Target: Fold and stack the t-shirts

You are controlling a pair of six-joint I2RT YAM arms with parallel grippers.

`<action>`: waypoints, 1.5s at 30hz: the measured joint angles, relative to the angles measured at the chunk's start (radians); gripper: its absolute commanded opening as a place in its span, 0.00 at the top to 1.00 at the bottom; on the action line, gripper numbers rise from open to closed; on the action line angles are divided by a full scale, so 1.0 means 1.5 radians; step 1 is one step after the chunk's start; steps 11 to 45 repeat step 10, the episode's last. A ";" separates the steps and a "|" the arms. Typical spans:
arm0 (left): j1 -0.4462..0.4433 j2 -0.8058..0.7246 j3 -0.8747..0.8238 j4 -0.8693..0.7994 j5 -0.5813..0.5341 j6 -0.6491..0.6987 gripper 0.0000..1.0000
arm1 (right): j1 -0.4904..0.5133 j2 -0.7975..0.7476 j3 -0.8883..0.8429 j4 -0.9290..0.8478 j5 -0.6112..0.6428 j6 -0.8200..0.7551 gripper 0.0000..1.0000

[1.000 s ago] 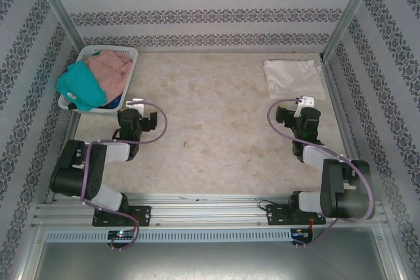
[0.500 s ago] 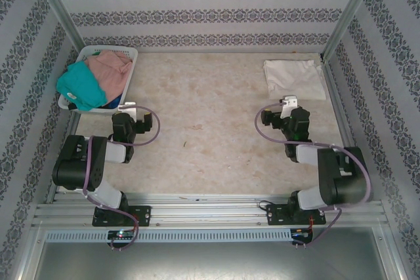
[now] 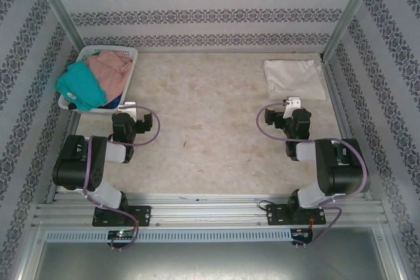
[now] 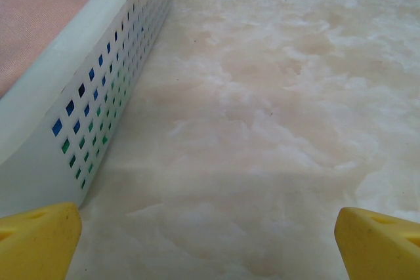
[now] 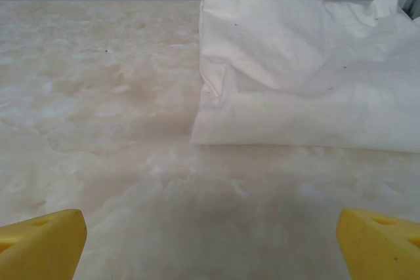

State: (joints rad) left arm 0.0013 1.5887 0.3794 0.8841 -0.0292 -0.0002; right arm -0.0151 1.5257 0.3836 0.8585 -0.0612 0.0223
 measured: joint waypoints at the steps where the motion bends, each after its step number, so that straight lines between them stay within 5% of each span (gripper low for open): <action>1: 0.000 0.000 0.000 0.000 0.000 0.000 0.00 | 0.000 0.000 0.000 0.000 0.001 0.000 0.02; 45: 0.000 0.000 0.000 0.000 0.000 0.000 0.00 | 0.000 0.000 0.000 0.000 0.003 0.000 0.02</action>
